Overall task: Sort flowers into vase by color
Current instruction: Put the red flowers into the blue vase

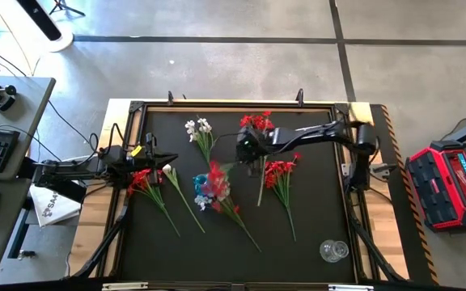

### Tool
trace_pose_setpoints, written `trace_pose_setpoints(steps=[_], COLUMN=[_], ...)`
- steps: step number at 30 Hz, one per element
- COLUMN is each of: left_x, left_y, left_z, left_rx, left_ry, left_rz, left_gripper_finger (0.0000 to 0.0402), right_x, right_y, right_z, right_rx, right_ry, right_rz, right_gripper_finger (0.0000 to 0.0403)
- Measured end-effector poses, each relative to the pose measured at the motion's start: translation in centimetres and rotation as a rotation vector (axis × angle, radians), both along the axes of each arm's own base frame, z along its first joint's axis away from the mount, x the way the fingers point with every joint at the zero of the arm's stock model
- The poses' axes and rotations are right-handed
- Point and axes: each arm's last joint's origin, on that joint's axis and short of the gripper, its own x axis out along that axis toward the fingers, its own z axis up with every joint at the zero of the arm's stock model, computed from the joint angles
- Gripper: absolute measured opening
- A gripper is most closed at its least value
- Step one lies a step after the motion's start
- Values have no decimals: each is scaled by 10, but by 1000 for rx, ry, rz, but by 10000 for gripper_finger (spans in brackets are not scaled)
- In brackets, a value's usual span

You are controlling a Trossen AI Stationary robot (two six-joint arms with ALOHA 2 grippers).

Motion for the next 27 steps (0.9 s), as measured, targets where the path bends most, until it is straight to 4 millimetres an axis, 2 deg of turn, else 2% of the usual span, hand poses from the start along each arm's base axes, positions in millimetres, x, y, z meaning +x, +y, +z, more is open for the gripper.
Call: trace_pose_setpoints(steps=[4,8,13,16,18,21,25,27], left_x=[0,0,0,0,0,0,0,0], left_y=[0,0,0,0,0,0,0,0], left_z=[0,0,1,1,1,1,1,1], left_rx=[0,1,1,1,2,0,1,1], left_ry=[0,-2,-9,-11,-11,-12,-12,-15], left_rz=[0,0,0,0,1,0,0,6], left_gripper_finger=[7,7,7,7,7,7,7,7], right_x=[-31,-53,-69,-70,-68,-62,-48,-35], right_y=[-2,4,18,23,25,26,24,19], right_z=[23,52,81,85,81,73,73,74], right_rx=[11,17,92,171,216,240,140,117], right_ry=[-176,-527,-949,-1060,-1025,-872,-601,-483], right_rz=[-92,-134,-40,16,-1,-103,-303,-347], right_gripper_finger=[0,0,0,0,0,0,4,20])
